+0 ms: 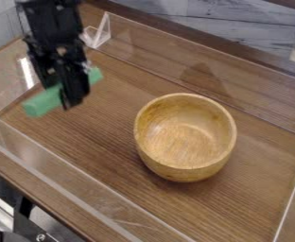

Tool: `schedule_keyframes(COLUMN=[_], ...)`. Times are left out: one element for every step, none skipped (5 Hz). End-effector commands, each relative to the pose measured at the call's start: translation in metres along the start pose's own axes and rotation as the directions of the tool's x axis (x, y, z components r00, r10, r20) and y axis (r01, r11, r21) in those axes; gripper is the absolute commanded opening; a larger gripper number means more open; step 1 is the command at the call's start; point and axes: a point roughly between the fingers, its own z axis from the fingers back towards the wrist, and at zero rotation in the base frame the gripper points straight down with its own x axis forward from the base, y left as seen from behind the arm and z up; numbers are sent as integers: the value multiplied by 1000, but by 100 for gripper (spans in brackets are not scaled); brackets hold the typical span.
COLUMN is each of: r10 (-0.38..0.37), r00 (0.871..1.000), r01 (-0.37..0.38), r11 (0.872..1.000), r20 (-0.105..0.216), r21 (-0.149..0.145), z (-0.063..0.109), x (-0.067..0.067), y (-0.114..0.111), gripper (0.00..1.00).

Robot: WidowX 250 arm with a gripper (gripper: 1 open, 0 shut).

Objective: Remove the green block from inside the brown bowl and put it on the table

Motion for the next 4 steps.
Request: schedule_keyframes(r10=[-30,-37,-34,-30], r00=[999,998,998,998], r01=[28,34,32,26], r11=[999,998,998,998], r20=[45,47,51,54], r21=[45,53,58,59], z=[-2,-14,-22,-29], x=[7,9,11,12], y=[-8,-8,-6,-4], gripper=[0,0,0,0])
